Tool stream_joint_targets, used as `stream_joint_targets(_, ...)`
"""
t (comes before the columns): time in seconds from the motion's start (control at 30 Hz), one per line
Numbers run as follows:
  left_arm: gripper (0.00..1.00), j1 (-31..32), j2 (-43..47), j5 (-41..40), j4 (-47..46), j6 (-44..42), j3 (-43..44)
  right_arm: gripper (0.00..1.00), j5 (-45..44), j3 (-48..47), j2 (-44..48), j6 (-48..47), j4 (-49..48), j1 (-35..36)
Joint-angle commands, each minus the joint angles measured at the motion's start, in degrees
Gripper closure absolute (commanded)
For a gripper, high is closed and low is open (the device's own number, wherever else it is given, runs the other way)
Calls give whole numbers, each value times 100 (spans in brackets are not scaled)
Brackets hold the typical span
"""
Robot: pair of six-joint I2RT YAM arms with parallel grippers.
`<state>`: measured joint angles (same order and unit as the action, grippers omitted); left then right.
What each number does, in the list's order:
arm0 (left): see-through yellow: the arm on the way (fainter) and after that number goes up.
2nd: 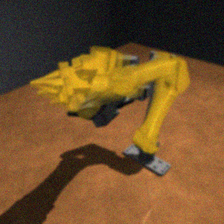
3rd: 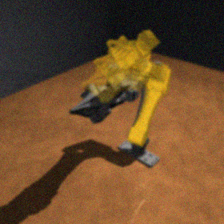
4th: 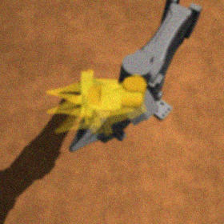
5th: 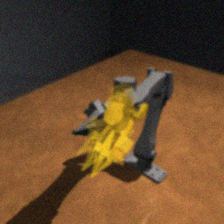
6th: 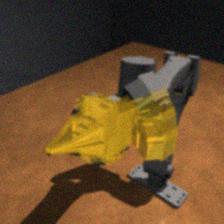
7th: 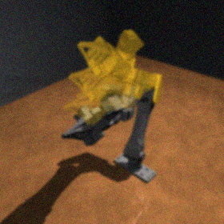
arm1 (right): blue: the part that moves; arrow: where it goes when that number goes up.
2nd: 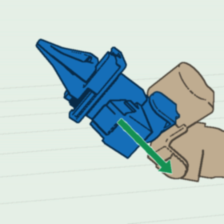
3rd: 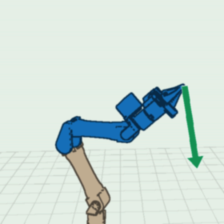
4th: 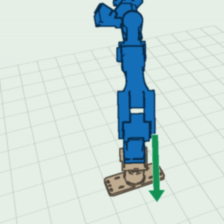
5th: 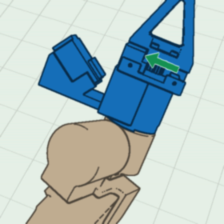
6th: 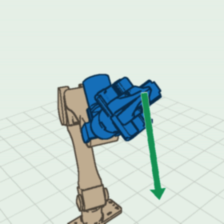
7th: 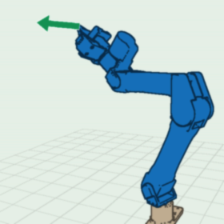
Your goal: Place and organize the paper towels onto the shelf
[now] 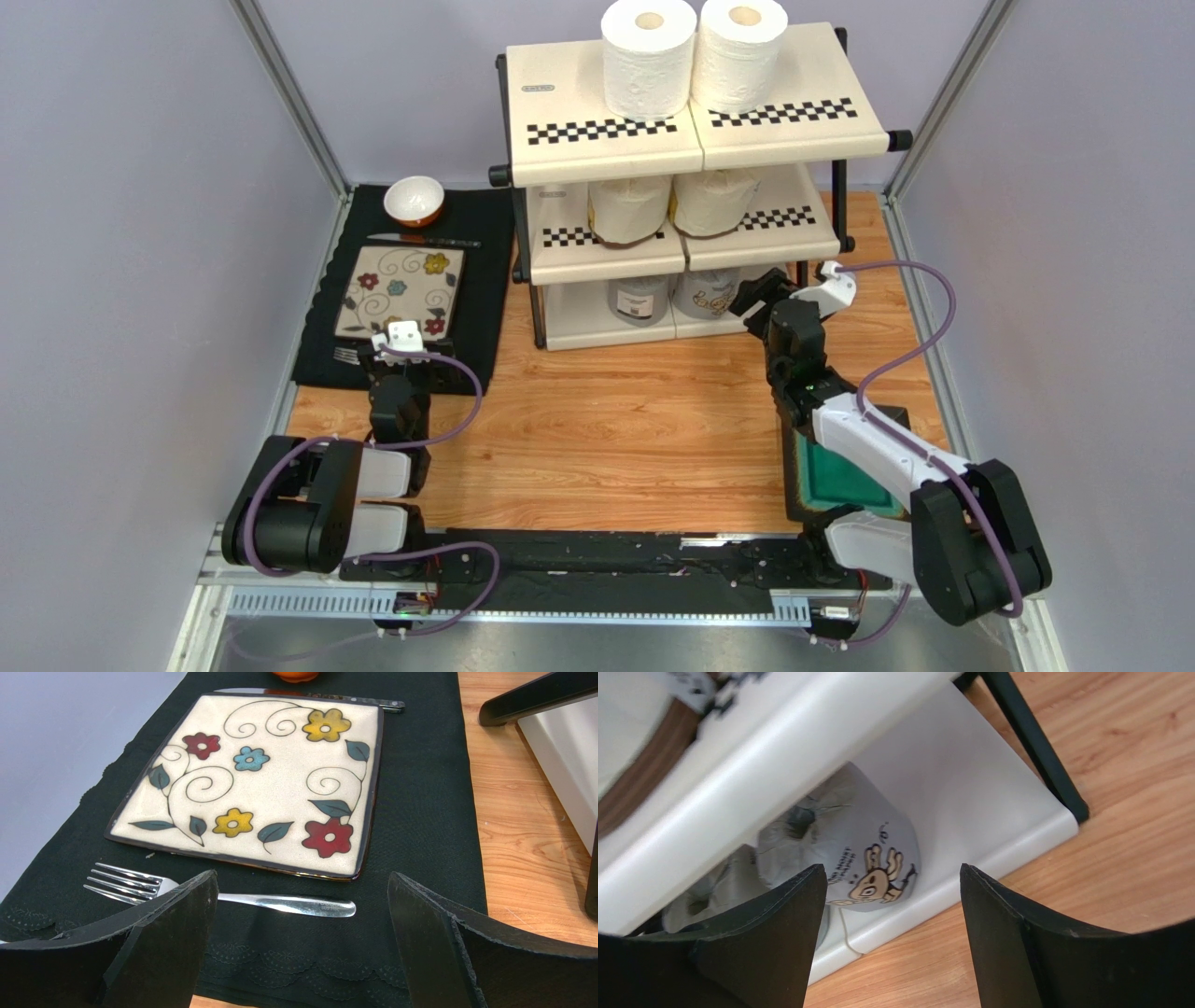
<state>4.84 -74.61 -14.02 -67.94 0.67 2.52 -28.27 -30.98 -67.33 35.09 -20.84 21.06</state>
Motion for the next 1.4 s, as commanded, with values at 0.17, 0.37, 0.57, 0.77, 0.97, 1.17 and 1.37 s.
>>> stream_joint_targets(0.17,1,-36,-1,31,-167,-40,-1334,27,251,57,-851,700,-780,-400)
stream_joint_targets(0.37,1,-36,-1,31,-167,-40,-1342,27,506,49,-1317,912,-1352,-664)
stream_joint_targets(0.57,1,-36,-1,31,-167,-40,-1325,27,866,-153,-1791,877,-1598,-840)
stream_joint_targets(0.77,1,-36,-1,31,-167,-40,-1342,27,1481,-382,-2196,692,-1853,-911)
stream_joint_targets(0.97,1,-36,-1,31,-167,-40,-1342,27,1886,-488,-2381,648,-2038,-911)
stream_joint_targets(1.17,1,-36,-1,31,-167,-40,-1334,27,1852,-400,-2285,639,-2021,-911)
stream_joint_targets(1.37,1,-36,-1,31,-167,-40,-1334,27,1553,-93,-1644,517,-1793,-911)
